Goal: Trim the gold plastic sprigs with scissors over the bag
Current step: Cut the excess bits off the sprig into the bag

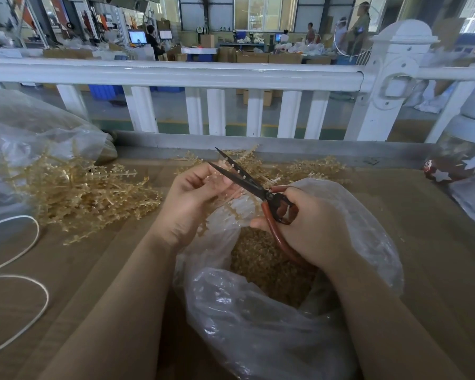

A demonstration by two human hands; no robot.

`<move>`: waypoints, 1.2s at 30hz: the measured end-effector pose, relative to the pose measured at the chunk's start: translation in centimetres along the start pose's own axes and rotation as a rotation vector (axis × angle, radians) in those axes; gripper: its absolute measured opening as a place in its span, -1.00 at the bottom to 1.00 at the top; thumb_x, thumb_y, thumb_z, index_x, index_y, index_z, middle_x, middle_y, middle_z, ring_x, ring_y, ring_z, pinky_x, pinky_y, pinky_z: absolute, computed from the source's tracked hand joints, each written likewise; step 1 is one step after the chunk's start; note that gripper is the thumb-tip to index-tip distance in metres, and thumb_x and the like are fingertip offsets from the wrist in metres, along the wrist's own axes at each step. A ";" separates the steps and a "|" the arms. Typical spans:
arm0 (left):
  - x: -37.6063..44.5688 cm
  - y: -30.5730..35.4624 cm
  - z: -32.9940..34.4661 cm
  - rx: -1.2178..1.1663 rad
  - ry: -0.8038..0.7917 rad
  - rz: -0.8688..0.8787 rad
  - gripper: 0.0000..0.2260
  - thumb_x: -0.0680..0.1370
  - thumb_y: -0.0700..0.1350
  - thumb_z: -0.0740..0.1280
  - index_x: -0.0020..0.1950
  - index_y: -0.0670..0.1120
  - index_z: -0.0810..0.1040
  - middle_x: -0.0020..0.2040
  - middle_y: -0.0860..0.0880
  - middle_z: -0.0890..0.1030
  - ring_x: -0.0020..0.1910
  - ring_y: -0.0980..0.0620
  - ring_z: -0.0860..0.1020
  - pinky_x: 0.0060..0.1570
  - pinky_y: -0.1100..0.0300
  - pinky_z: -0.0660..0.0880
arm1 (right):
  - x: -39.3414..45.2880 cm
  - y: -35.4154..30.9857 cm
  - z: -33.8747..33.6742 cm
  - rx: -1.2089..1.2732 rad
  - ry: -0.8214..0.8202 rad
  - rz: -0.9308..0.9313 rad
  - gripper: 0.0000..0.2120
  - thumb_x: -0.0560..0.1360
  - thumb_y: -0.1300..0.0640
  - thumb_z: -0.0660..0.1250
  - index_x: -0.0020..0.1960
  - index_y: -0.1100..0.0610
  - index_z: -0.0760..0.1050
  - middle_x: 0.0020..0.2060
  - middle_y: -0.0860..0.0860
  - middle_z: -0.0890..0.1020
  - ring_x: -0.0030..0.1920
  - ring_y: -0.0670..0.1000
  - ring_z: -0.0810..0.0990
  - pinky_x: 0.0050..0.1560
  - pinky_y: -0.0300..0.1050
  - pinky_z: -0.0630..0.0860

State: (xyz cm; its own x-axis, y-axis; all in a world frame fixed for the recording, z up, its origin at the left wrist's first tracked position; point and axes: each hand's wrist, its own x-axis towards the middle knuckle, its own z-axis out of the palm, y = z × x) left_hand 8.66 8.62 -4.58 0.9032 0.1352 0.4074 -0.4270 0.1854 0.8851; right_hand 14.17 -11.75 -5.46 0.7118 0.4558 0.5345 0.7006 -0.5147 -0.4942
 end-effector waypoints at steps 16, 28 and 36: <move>0.1 -0.2 0.4 0.162 0.050 0.117 -0.92 0.47 -0.24 0.43 -0.05 -0.20 0.64 -0.20 -0.08 0.66 -0.20 -0.02 0.59 -0.07 0.18 0.54 | 0.0 0.0 0.0 -0.134 0.077 -0.006 -0.24 0.27 -0.69 -0.02 -0.05 -0.09 0.54 -0.36 -0.34 0.43 -0.36 -0.32 0.41 -0.33 -0.43 0.36; 0.0 -0.2 0.3 0.224 0.093 0.141 -0.88 0.47 -0.20 0.44 -0.02 -0.12 0.70 -0.14 -0.10 0.69 -0.13 -0.05 0.59 -0.01 0.11 0.56 | 0.0 -0.2 -0.4 -0.166 0.104 -0.025 -0.38 0.33 -0.55 0.18 -0.04 -0.03 0.53 -0.27 -0.23 0.52 -0.32 -0.21 0.44 -0.33 -0.40 0.36; 0.0 0.0 0.6 0.191 0.091 0.198 -0.83 0.46 -0.26 0.44 -0.11 0.00 0.72 -0.20 0.02 0.69 -0.18 0.07 0.61 -0.08 0.24 0.54 | 0.0 -0.4 -0.4 -0.174 0.067 -0.019 -0.36 0.30 -0.59 0.18 -0.04 -0.05 0.50 -0.23 -0.24 0.54 -0.29 -0.26 0.43 -0.31 -0.40 0.37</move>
State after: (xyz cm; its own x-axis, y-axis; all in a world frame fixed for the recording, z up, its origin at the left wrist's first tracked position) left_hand 8.70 8.03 -4.42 0.7920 0.2385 0.5621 -0.5707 -0.0382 0.8203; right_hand 13.90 -11.85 -4.99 0.6897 0.4197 0.5901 0.6904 -0.6269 -0.3611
